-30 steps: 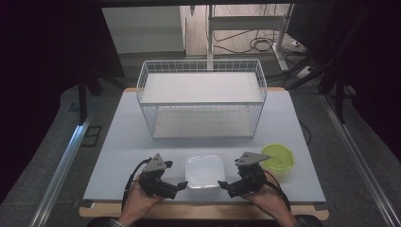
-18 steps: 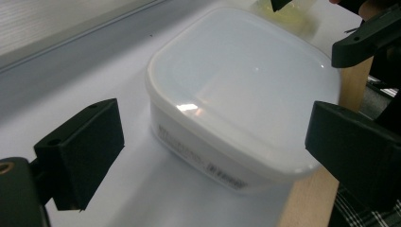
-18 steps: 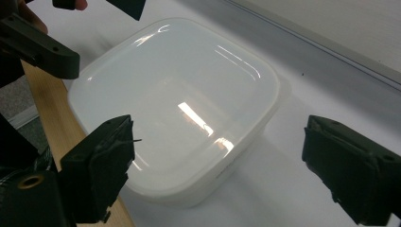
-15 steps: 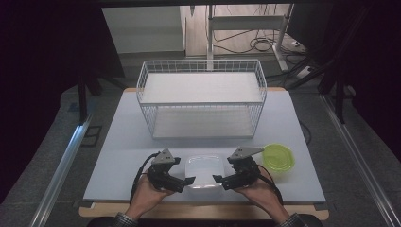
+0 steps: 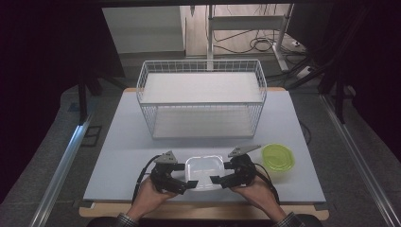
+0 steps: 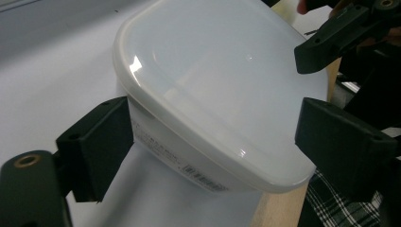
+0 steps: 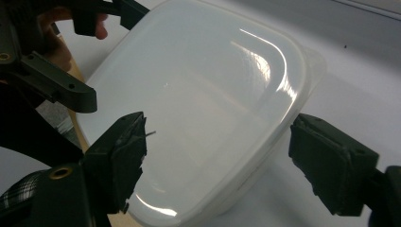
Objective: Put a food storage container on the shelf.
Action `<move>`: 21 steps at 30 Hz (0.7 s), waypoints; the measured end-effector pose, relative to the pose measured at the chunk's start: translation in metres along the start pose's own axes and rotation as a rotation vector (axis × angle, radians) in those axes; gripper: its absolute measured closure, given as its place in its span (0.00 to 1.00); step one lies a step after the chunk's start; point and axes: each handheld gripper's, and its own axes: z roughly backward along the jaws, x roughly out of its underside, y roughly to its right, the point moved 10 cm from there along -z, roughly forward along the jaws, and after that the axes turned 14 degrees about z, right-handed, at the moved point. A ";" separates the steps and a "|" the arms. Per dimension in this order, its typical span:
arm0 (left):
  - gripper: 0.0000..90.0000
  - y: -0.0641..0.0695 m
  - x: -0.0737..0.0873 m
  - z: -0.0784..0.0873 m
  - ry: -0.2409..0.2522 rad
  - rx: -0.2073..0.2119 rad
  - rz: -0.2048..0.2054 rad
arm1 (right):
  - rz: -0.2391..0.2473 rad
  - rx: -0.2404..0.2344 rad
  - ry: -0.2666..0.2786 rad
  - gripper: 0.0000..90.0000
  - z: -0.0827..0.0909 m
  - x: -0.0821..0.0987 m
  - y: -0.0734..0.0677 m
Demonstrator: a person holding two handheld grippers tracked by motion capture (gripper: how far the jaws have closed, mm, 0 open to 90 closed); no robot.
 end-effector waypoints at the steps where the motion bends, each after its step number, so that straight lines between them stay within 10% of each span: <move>1: 0.17 0.001 0.001 0.002 -0.005 0.001 0.010 | 0.000 0.010 -0.003 0.28 0.002 0.000 -0.001; 9: 0.55 0.008 0.006 0.020 0.004 -0.042 0.078 | -0.141 0.003 -0.017 0.65 0.023 0.007 -0.003; 21: 0.86 0.003 -0.004 0.027 0.092 -0.074 0.166 | -0.165 0.061 0.058 0.88 0.032 0.000 0.007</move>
